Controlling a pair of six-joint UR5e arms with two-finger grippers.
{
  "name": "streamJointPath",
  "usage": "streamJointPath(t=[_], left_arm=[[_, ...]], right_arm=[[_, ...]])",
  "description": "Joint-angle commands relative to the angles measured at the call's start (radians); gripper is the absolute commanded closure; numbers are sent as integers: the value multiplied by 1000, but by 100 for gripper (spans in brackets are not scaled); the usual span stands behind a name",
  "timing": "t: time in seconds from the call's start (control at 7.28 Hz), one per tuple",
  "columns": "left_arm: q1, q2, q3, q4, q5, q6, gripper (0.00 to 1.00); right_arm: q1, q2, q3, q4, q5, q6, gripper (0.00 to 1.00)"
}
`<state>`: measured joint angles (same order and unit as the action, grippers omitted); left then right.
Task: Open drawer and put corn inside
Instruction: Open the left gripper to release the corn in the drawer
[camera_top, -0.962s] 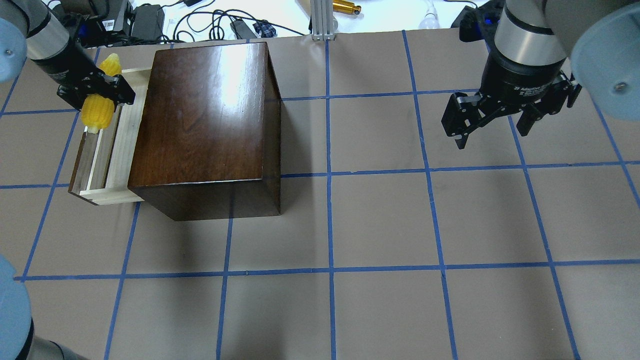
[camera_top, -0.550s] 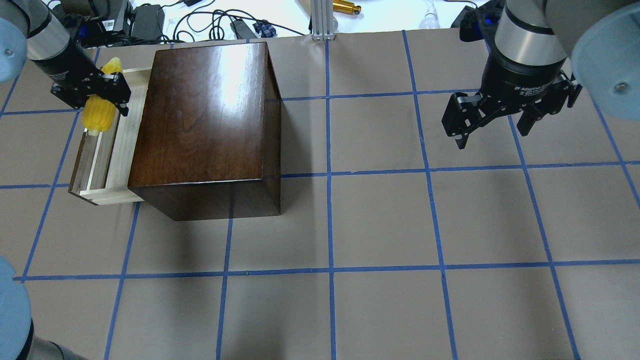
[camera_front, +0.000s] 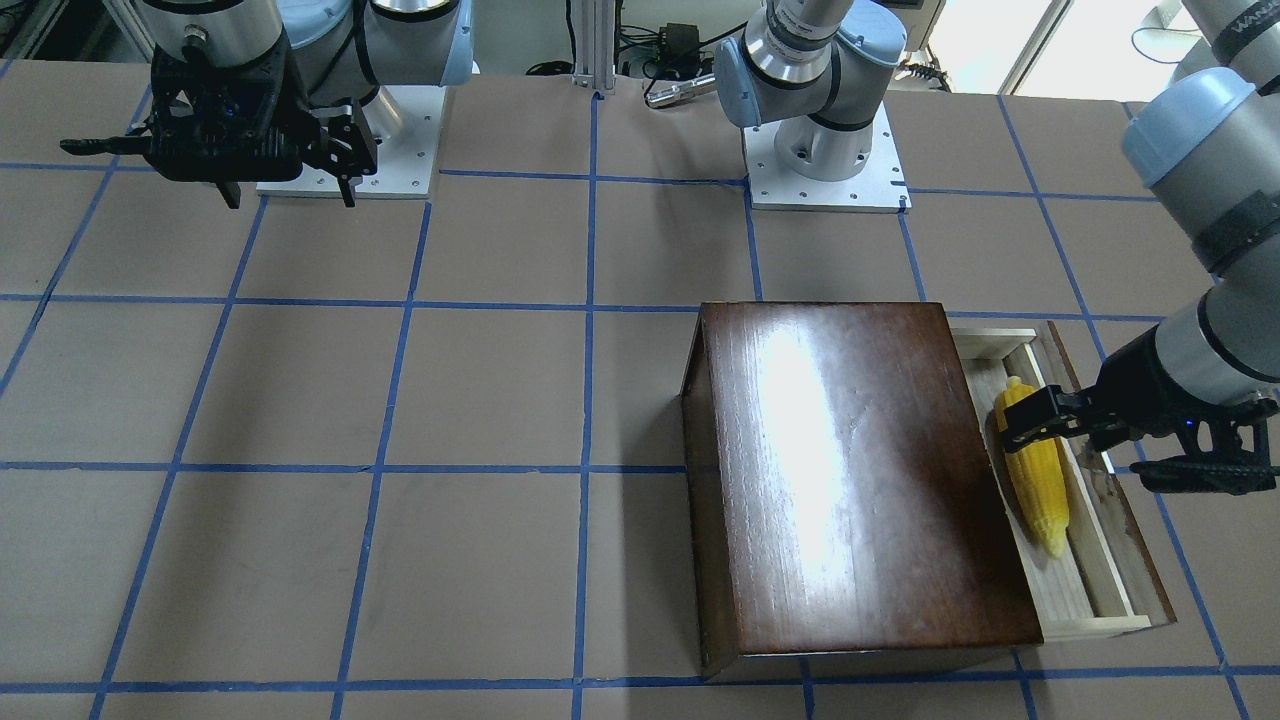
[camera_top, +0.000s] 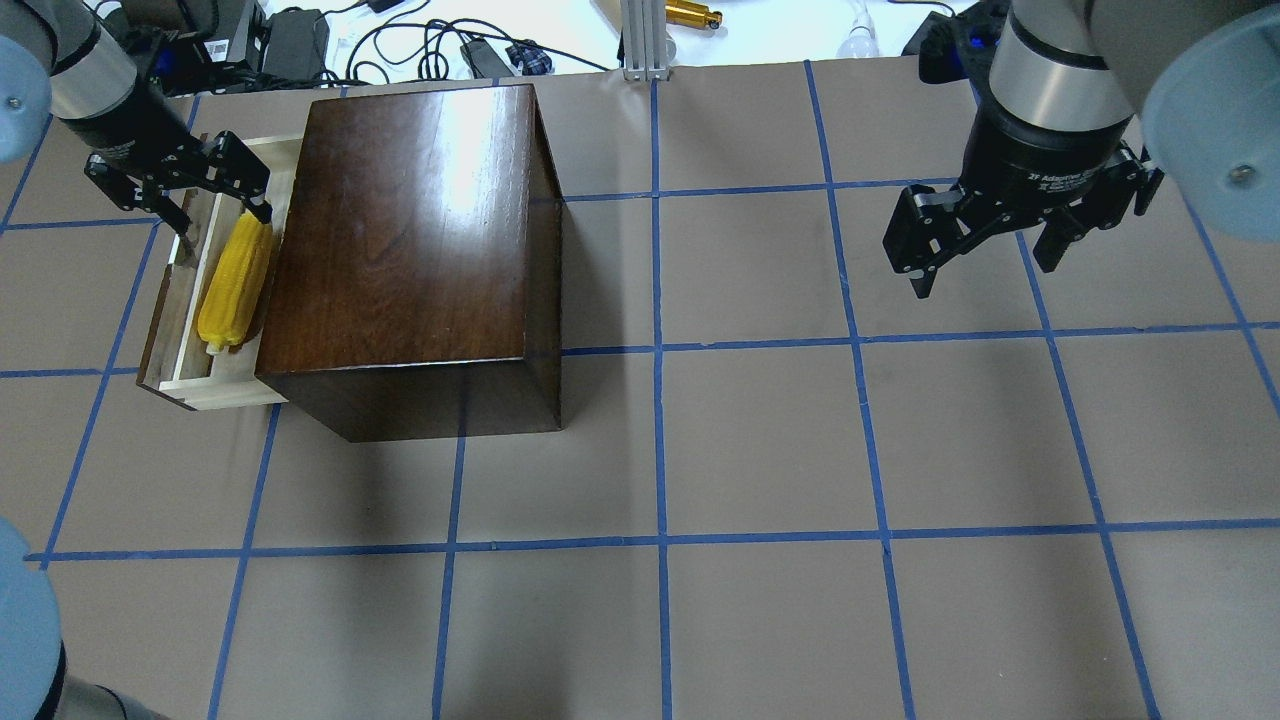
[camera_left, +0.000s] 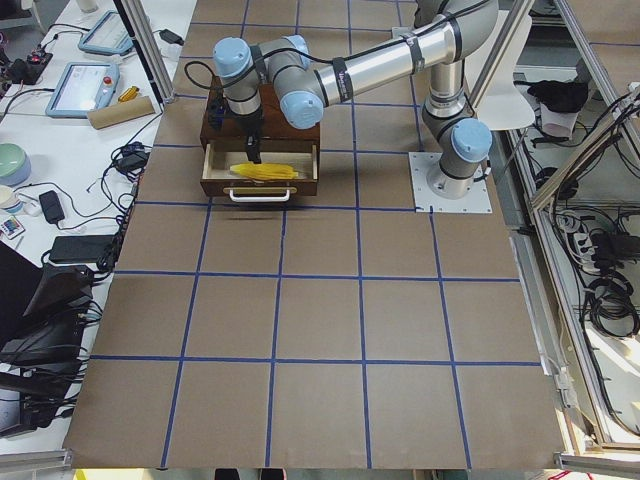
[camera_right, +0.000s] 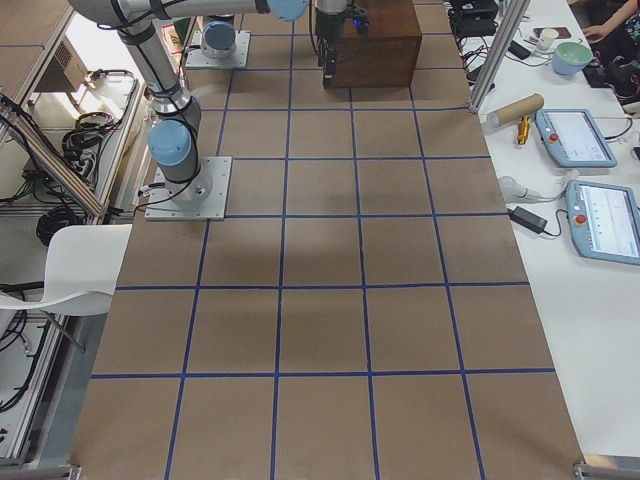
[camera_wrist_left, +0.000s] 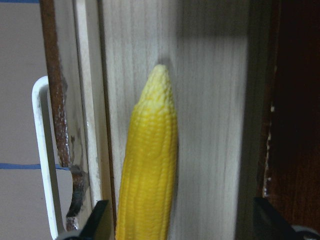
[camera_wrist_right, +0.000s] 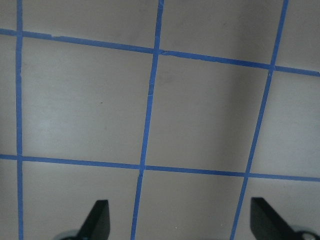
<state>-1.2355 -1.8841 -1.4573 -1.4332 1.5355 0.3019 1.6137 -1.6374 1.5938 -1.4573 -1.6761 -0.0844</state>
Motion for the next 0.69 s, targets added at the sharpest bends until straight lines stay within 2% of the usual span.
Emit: streamJointPath(t=[0.0, 0.27, 0.55], left_arm=[[-19, 38, 12, -30, -2, -15, 0], [-120, 139, 15, -108, 1, -96, 0], [-237, 195, 14, -169, -3, -222, 0]], right_arm=[[0, 1, 0, 0, -1, 0, 0], [0, 1, 0, 0, 1, 0, 0], [0, -1, 0, 0, 1, 0, 0]])
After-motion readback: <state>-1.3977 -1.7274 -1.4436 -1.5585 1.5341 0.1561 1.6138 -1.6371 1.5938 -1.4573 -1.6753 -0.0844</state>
